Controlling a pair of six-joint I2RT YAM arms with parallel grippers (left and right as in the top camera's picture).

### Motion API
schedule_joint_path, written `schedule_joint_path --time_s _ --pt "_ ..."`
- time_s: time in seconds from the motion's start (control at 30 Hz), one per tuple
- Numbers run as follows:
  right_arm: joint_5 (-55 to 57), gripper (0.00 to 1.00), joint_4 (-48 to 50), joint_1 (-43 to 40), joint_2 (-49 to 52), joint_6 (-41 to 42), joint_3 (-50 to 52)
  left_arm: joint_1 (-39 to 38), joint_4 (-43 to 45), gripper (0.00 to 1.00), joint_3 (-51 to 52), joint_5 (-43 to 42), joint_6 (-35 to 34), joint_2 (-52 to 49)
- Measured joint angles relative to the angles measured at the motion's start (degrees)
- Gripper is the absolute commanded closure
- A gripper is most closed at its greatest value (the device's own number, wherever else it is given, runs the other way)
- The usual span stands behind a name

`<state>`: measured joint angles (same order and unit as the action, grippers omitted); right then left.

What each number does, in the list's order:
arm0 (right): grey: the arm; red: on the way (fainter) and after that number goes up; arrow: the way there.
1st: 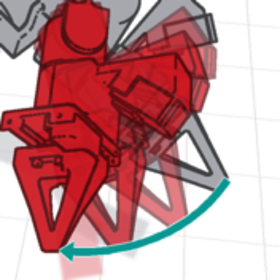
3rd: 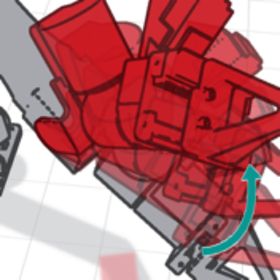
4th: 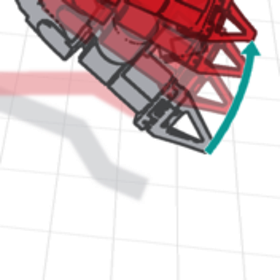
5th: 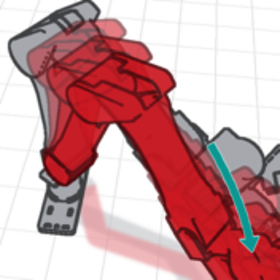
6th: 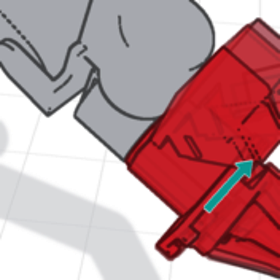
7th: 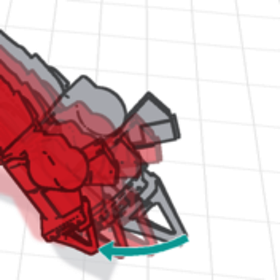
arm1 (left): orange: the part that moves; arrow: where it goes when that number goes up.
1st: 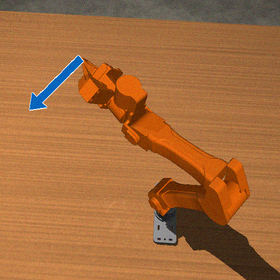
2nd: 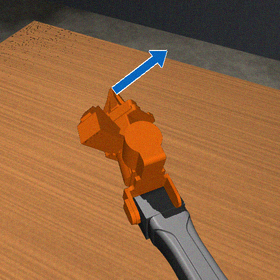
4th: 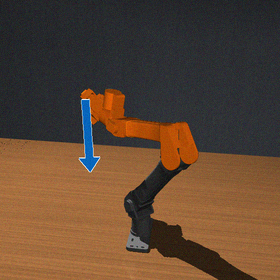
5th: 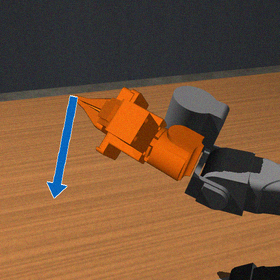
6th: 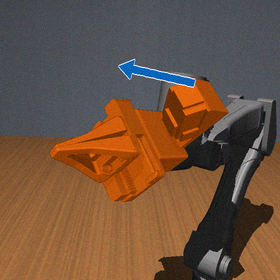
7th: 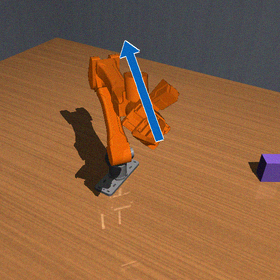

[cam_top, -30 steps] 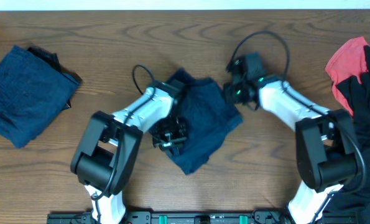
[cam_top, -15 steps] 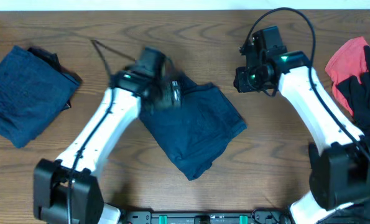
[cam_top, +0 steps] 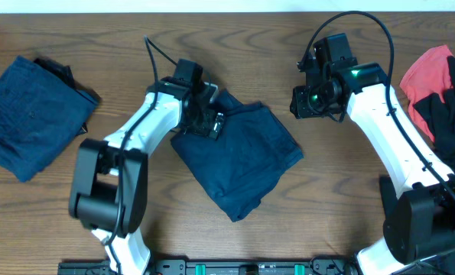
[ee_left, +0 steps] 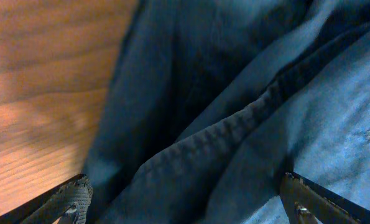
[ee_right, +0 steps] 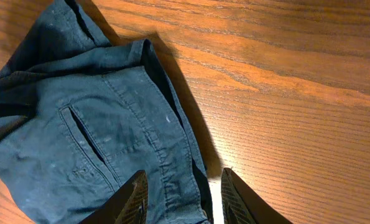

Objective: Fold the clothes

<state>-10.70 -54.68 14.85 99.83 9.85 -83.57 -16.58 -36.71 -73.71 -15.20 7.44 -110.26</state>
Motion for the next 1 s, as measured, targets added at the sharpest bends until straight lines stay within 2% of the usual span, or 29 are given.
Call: schedule_joint_path --time_s 0.17,0.23,0.3,0.33,0.4,0.77,0.87,1.0 --pt "-0.02 0.62 -0.37 0.0 0.0 0.0 0.0 0.11 0.26 0.0 -0.33 -3.17 1.51 -3.3" --pt "0.0 0.62 -0.57 0.0 0.0 0.0 0.0 0.24 0.09 0.11 -0.66 -3.91 1.66 -3.67" --pt "0.0 0.62 -0.68 0.0 0.0 0.0 0.0 0.52 0.04 0.4 -0.92 -4.33 1.79 -4.0" --pt "0.0 0.62 -0.76 0.0 0.0 0.0 0.0 0.68 -0.02 0.62 -1.01 -4.76 1.99 -4.31" --pt "-0.02 0.62 -0.87 0.0 0.0 0.0 0.0 0.72 -0.42 0.94 -1.03 -5.66 2.05 -4.76" --pt "1.88 0.65 -2.6 0.0 0.0 0.0 0.0 1.25 -3.8 0.94 -0.96 -7.98 1.88 -2.43" --pt "3.5 0.65 -4.22 -0.07 0.0 0.0 0.0 4.2 -3.93 0.94 -1.57 -5.99 -0.61 3.32" --pt "4.83 0.65 -5.35 -0.66 0.0 0.0 0.0 12.79 0.22 0.94 -4.46 -0.98 -5.22 12.94"
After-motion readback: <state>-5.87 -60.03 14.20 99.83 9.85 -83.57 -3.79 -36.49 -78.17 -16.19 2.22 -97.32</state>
